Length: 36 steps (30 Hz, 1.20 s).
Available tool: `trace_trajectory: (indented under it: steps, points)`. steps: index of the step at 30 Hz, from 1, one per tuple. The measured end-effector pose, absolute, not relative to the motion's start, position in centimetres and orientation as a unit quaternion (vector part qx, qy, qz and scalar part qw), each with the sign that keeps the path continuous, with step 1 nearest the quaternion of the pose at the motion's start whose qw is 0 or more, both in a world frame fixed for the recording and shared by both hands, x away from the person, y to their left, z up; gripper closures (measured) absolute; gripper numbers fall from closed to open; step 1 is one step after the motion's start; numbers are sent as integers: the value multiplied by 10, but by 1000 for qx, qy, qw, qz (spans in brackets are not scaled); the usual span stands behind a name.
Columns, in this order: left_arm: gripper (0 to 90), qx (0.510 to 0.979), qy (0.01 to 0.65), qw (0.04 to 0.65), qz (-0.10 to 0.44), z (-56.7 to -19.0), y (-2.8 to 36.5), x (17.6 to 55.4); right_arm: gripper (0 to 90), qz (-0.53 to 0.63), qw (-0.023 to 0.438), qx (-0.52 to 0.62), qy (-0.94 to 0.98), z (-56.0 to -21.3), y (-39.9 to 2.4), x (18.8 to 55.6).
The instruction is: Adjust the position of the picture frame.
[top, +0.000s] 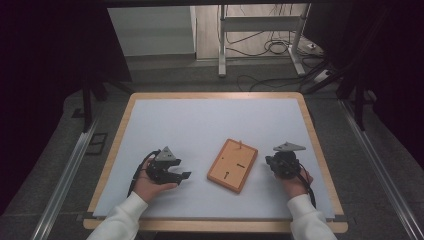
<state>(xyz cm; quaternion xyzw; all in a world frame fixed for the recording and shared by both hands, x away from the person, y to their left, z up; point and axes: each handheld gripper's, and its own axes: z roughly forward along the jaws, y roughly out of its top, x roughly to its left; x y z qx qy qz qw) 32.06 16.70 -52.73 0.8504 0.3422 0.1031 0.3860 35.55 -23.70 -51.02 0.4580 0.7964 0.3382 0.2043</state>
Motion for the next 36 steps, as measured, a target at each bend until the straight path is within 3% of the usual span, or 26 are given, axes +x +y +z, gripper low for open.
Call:
trace_trajectory:
  steps: [24, 36]
  points:
    - [328, 849, 336, 396, 98, -528, 168, 319, 900, 331, 217, 457, 797, -521, -204, 394]
    - [323, 847, 342, 394, 98, -530, 172, 322, 900, 331, 202, 410, 826, -528, -160, 393]
